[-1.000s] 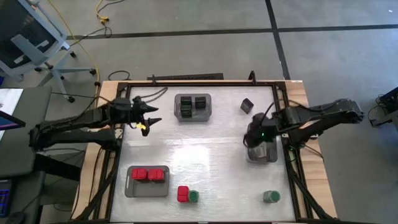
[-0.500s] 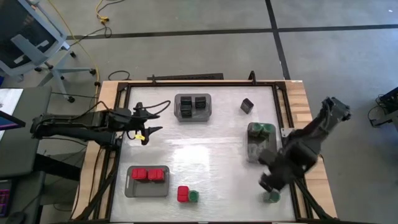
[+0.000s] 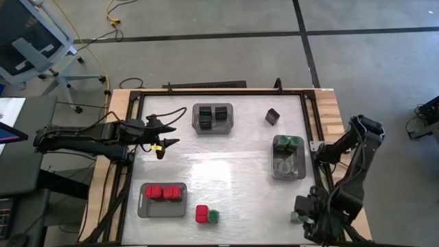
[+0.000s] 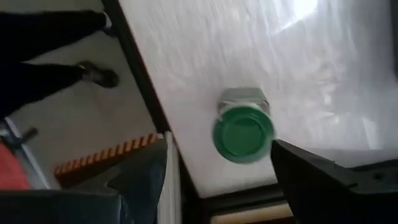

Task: Sort spices by type
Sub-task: Put the right green seasoning bottle into the middle right black transparent bin

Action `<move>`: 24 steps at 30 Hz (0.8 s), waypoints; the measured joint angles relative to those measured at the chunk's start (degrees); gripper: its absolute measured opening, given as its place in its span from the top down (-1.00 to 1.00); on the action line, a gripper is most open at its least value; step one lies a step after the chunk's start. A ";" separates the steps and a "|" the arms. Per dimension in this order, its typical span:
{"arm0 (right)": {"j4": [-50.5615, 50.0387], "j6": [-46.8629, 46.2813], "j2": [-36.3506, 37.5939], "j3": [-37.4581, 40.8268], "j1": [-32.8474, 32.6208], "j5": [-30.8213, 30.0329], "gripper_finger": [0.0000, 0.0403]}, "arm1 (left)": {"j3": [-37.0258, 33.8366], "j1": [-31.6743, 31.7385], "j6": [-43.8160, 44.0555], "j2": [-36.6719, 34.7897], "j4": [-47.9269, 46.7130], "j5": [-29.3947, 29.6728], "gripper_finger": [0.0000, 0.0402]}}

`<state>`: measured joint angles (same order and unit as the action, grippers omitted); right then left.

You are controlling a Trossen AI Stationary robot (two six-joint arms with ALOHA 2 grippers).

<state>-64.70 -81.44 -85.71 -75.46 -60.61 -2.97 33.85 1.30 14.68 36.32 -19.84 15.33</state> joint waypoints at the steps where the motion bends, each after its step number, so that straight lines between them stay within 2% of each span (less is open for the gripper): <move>1: -0.64 -0.34 -0.03 0.00 -0.23 0.05 -0.56 | 0.01 0.00 0.16 0.00 -0.02 0.00 -0.17; 8: -8.84 -10.38 0.27 0.00 0.01 -1.26 -0.66 | 0.01 0.00 0.59 0.04 -0.27 0.00 -0.17; 21: -8.75 -8.76 0.19 0.00 0.03 -1.42 -0.96 | -0.01 0.00 -2.65 0.04 -0.41 0.02 -0.17; 24: -8.45 -5.51 0.19 0.00 -0.01 -1.44 -0.95 | 0.00 0.00 -3.58 0.04 -0.41 0.02 -0.17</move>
<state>-73.15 -86.95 -85.52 -75.46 -60.62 -4.40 33.86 1.30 11.10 36.36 -20.25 15.35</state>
